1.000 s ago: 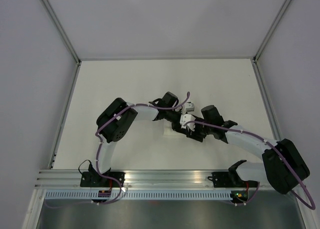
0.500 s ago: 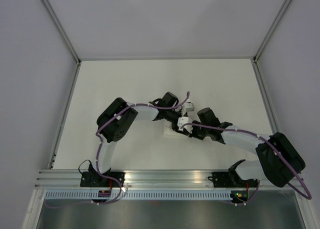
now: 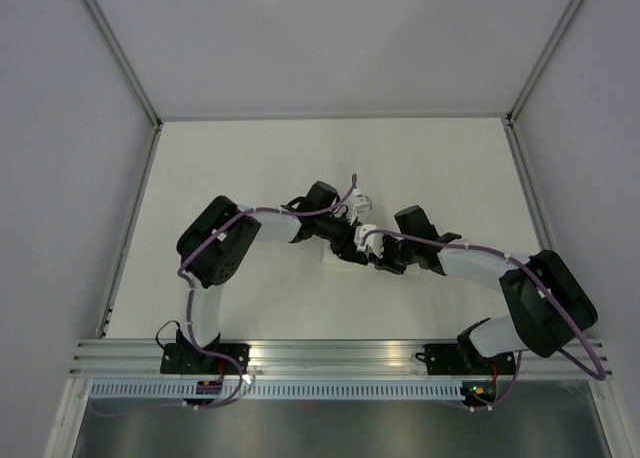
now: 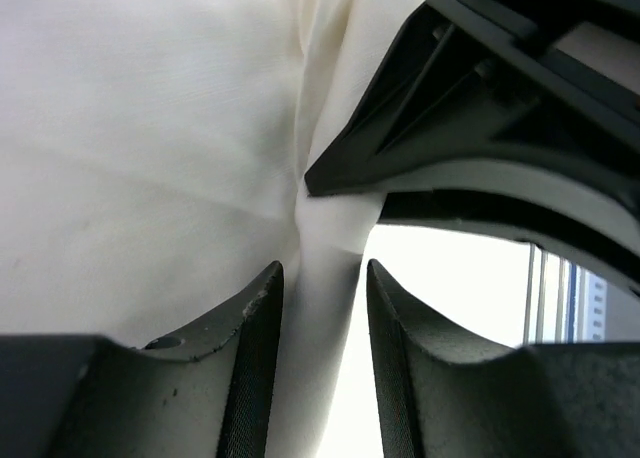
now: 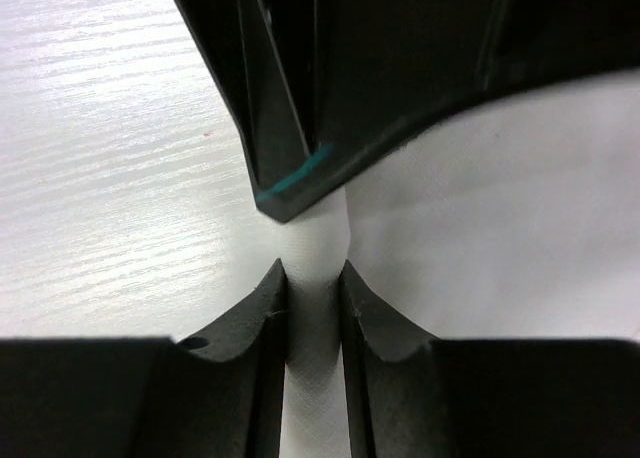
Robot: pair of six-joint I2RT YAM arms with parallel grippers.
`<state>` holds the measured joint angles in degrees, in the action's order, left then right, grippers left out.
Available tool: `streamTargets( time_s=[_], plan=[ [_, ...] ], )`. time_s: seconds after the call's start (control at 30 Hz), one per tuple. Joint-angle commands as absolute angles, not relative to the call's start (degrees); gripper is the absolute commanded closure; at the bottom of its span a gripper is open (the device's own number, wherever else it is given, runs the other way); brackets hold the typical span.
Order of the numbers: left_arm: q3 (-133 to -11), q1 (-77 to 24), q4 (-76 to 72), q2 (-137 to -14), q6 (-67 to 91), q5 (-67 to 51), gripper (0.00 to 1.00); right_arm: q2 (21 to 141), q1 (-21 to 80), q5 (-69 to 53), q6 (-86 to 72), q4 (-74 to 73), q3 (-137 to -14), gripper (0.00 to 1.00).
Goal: Fold the napkin, place the utensils inside, and roll it up
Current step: Roll the napkin with the utensil
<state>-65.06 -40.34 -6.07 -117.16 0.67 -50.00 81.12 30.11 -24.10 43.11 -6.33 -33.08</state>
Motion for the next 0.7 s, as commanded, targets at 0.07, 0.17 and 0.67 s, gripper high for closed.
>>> streamTargets(
  time_s=[0.07,0.17,0.67],
  plan=[
    [-59.0,-37.5,-20.5,-108.0,11.5,-47.0,0.55,87.3,25.8,-29.6,46.0,-14.8,-36.8,0.88],
    [-55.6,-37.2,-26.0,-103.4,13.5,-42.2,0.56,91.0,23.5,-33.1,48.6,-19.4,-40.3,0.88],
    [-34.5,-51.4,-48.5,-90.1,-6.7,4.8,0.55,108.6,16.7,-43.2,57.8,-40.3,-55.7,0.88]
  ],
)
